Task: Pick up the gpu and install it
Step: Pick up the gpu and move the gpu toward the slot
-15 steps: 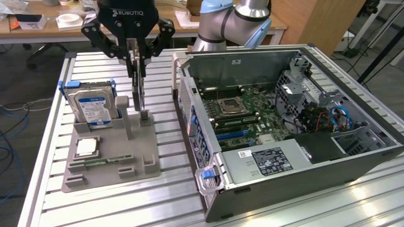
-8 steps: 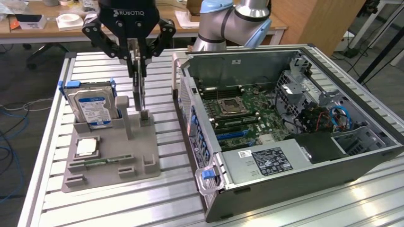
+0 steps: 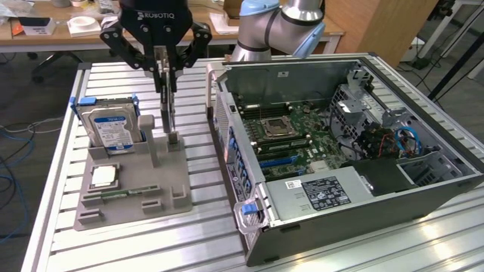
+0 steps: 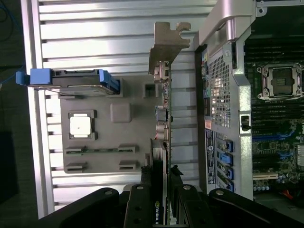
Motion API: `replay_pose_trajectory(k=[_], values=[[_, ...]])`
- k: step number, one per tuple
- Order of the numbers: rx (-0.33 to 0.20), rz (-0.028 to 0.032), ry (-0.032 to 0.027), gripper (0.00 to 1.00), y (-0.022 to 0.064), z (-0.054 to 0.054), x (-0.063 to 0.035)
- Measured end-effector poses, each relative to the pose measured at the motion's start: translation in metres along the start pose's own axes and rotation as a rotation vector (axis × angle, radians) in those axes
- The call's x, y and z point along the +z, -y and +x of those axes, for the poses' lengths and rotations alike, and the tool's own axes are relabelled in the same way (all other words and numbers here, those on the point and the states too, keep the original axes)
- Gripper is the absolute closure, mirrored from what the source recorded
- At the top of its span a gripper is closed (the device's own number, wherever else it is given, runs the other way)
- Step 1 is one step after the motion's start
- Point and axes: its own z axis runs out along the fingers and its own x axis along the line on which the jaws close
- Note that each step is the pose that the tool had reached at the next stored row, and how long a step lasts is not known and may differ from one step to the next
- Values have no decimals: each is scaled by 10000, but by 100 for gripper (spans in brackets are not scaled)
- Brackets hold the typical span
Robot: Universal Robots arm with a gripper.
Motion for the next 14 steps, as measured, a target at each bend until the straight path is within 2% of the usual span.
replay_pose_trajectory(k=[14], values=[[0, -1, 1, 74, -5, -72, 1]])
